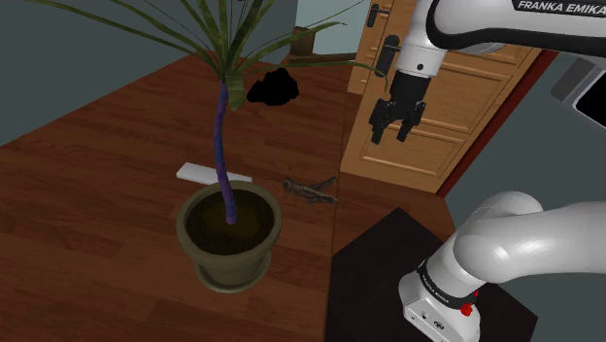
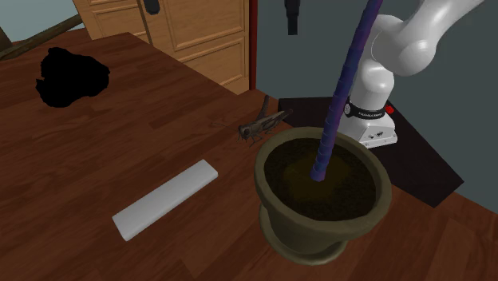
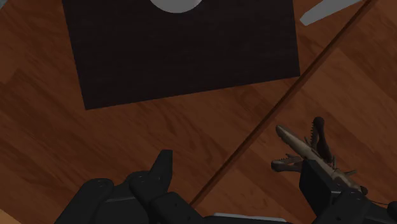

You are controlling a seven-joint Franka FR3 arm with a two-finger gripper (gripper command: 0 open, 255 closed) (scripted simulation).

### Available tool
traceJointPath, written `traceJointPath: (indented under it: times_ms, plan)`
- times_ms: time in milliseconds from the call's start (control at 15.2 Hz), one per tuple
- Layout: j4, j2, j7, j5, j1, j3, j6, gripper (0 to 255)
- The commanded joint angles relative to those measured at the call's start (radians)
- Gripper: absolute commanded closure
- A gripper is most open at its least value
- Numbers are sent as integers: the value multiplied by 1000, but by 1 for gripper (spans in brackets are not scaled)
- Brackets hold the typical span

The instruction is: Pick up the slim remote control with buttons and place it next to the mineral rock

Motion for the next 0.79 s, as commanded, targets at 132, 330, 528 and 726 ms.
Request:
traceJointPath:
  times_ms: [132,330,528,726]
  plan:
    - [14,64,-13,9,22,18,57,0]
    - [44,162,-32,20,52,44,137,0]
    - [84,263,-49,27,79,72,209,0]
    - [133,364,-64,29,104,99,272,0]
